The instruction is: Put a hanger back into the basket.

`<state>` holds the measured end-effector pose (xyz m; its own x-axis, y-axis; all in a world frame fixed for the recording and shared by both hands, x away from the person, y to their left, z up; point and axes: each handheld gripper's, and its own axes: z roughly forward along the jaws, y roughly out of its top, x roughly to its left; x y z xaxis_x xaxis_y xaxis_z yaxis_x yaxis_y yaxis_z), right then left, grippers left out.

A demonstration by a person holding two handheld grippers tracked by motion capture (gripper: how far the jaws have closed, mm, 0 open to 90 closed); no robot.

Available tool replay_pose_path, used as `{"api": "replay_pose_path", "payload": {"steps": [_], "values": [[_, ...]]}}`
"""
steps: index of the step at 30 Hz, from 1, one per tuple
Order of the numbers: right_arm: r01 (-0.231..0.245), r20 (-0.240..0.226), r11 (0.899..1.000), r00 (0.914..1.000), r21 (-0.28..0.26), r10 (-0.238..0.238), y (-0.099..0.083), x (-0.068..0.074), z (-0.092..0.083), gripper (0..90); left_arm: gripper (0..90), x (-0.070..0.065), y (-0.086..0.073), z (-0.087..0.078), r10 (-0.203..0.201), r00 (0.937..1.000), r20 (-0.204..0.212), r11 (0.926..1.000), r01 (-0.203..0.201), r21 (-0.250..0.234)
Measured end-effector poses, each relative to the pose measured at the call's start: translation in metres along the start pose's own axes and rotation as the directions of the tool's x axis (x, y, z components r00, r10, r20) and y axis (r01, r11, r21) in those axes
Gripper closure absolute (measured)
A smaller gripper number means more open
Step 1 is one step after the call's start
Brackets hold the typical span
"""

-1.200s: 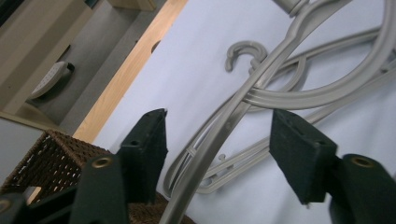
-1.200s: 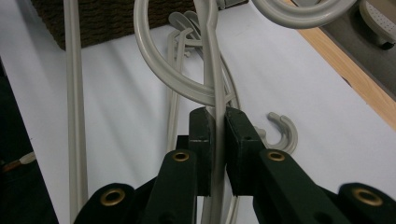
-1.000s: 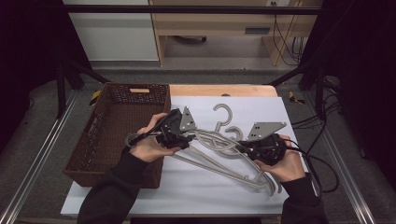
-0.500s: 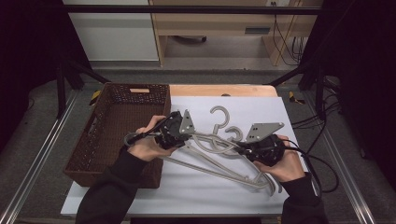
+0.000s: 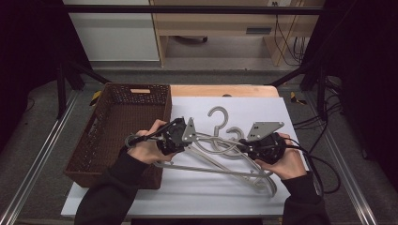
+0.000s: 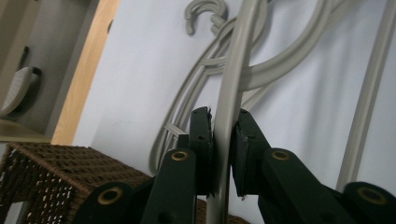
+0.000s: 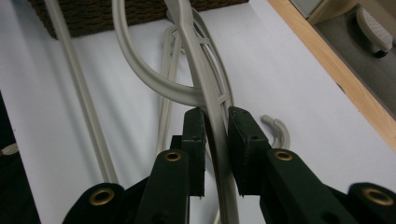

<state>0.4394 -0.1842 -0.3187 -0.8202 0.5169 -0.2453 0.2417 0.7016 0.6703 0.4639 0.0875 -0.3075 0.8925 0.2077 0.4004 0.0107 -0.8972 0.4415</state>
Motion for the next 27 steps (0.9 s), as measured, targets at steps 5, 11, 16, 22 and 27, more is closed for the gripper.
{"api": "replay_pose_path", "payload": {"steps": [5,11,16,22,27], "values": [[0.008,0.007,1.000,0.9999,0.004,-0.008,-0.001,-0.001,-0.001,75.4,81.7,-0.004,0.001,-0.002,0.008,0.9996,0.027,0.9999,-0.008,-0.012],[-0.010,0.012,1.000,0.9999,-0.011,0.011,-0.004,-0.003,-0.002,72.7,82.1,-0.006,0.002,-0.005,-0.007,0.9993,0.036,0.9998,0.007,-0.020],[-0.041,0.054,0.995,0.9975,-0.087,0.046,-0.007,-0.005,-0.013,59.4,82.1,-0.006,0.006,-0.009,-0.031,0.9994,0.016,0.9986,0.032,-0.041],[-0.099,0.170,0.965,0.9751,-0.243,0.143,-0.014,-0.012,-0.042,34.6,82.2,-0.002,0.009,-0.012,-0.096,0.9952,-0.019,0.9933,0.094,-0.067],[-0.152,0.225,0.949,0.9500,-0.275,0.217,-0.023,-0.016,-0.049,20.6,82.2,0.006,0.008,-0.021,-0.182,0.9817,-0.057,0.9790,0.175,-0.105]]}}
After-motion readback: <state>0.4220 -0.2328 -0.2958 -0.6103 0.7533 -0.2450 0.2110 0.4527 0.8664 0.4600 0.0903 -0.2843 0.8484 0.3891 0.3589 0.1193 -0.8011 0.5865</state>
